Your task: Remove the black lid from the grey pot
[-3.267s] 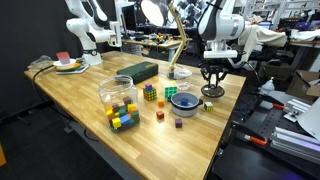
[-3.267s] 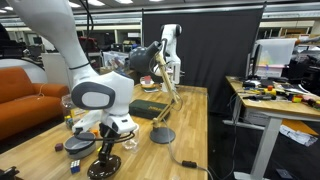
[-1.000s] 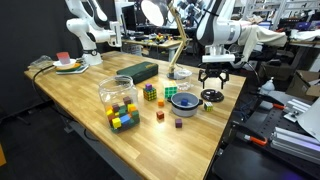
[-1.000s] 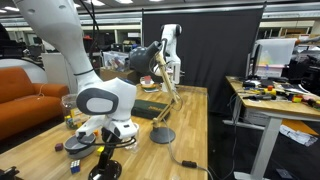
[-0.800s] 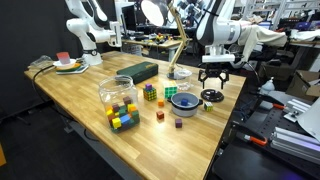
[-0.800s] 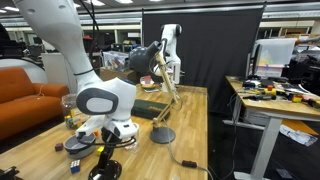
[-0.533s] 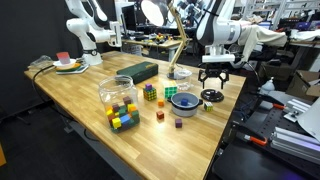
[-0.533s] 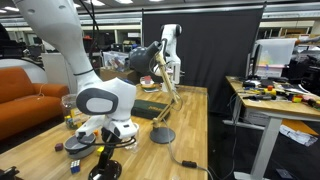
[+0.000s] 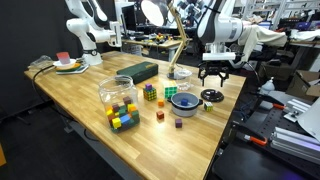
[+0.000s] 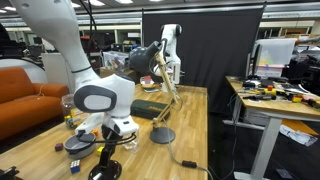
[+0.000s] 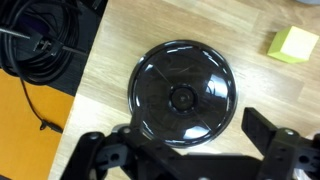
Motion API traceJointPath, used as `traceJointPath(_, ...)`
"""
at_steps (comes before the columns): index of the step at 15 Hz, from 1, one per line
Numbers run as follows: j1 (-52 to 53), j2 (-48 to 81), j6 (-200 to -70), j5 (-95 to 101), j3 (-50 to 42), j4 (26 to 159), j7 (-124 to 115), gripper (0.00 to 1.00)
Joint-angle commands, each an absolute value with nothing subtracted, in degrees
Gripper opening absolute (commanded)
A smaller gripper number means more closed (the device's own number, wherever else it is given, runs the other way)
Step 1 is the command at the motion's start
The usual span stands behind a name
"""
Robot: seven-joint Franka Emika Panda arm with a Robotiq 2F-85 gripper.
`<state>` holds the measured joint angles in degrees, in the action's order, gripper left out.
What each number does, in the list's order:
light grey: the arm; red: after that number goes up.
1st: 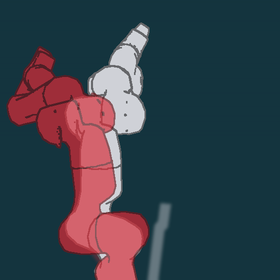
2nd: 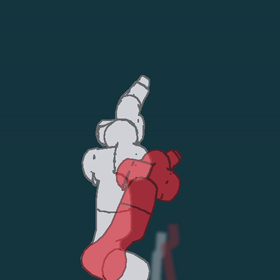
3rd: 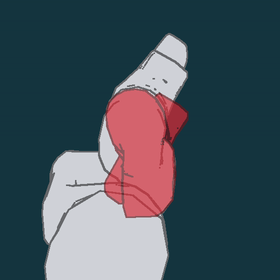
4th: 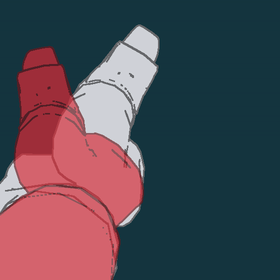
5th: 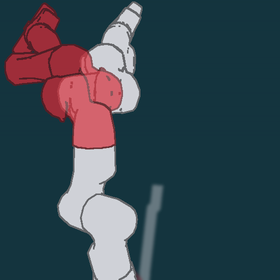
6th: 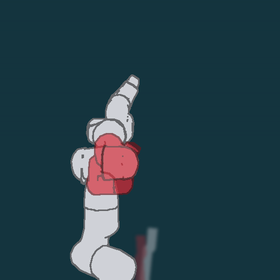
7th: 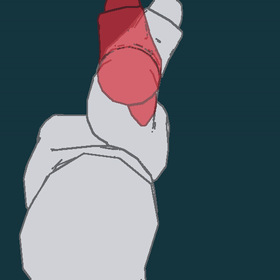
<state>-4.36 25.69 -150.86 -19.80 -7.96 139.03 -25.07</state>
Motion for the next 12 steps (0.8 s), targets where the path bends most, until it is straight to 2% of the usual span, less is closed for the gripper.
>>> traceJointPath(1, -3.6, 21.9, -152.3, -18.5, -8.4, 142.7, -24.4, 1.0)
traceJointPath(8, 0.1, 12.1, -151.8, -5.0, -10.4, 149.8, -24.5, 1.0)
traceJointPath(12, -0.1, 6.3, -151.2, -1.6, -8.3, 153.0, -21.2, 1.0)
